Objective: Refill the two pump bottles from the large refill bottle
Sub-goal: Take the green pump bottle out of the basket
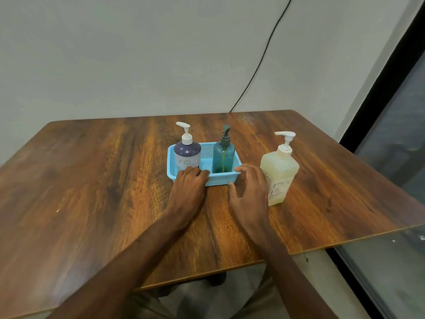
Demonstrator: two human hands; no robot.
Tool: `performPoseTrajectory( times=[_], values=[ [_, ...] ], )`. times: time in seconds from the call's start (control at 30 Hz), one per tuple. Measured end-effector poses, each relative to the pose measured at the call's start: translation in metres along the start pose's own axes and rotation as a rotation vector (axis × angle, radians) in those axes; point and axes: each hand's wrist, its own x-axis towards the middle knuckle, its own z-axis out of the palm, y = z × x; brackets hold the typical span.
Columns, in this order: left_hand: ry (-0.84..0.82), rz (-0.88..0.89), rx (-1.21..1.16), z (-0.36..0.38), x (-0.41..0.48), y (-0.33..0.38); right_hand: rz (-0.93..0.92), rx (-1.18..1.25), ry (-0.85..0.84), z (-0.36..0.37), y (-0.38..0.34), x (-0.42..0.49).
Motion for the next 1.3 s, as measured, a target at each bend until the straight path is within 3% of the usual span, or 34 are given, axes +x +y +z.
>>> performPoseTrajectory(
  times=[0.2,0.5,0.67,1.3],
  values=[
    [0.022,0.006,-0.140,0.014,0.017,-0.006,0.094,-0.077,-0.117,0.016,0.001,0.021],
    [0.127,0.129,-0.148,0.036,0.031,-0.026,0.261,-0.203,-0.373,0.033,0.007,0.037],
    [0.187,0.164,-0.146,0.036,0.037,-0.030,0.266,-0.176,-0.354,0.035,0.008,0.038],
    [0.160,0.167,-0.157,0.046,0.025,-0.038,0.247,-0.157,-0.331,0.058,0.018,0.037]
  ],
)
